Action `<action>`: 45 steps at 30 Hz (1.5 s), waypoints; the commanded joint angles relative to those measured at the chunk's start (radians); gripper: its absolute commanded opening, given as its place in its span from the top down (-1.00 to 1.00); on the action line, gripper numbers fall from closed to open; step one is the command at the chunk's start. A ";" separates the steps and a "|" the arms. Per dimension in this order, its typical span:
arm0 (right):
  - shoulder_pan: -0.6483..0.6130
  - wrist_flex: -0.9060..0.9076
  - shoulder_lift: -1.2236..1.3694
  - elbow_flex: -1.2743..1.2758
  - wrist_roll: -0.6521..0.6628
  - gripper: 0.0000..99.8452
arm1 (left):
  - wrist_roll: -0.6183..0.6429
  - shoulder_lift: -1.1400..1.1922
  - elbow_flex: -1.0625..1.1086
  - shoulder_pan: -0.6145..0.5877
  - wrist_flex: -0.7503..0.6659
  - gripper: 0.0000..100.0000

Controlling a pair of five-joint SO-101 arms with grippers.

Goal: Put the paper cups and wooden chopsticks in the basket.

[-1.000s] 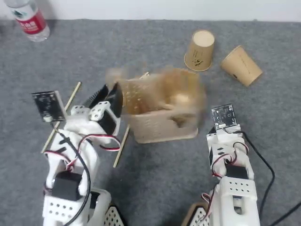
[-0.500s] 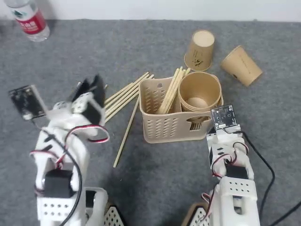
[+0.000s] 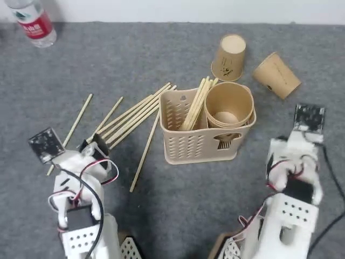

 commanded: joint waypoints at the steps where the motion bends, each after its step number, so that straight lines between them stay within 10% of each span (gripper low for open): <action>1: -0.008 0.084 0.024 -0.232 0.068 0.97 | -0.034 -0.114 0.035 -0.031 0.038 0.76; 17: -0.142 0.467 1.050 -1.382 0.393 0.97 | -0.075 -0.107 0.035 0.026 0.049 0.77; 45: -0.220 0.150 2.267 -2.573 0.545 0.99 | -0.107 -0.104 0.035 0.064 0.054 0.77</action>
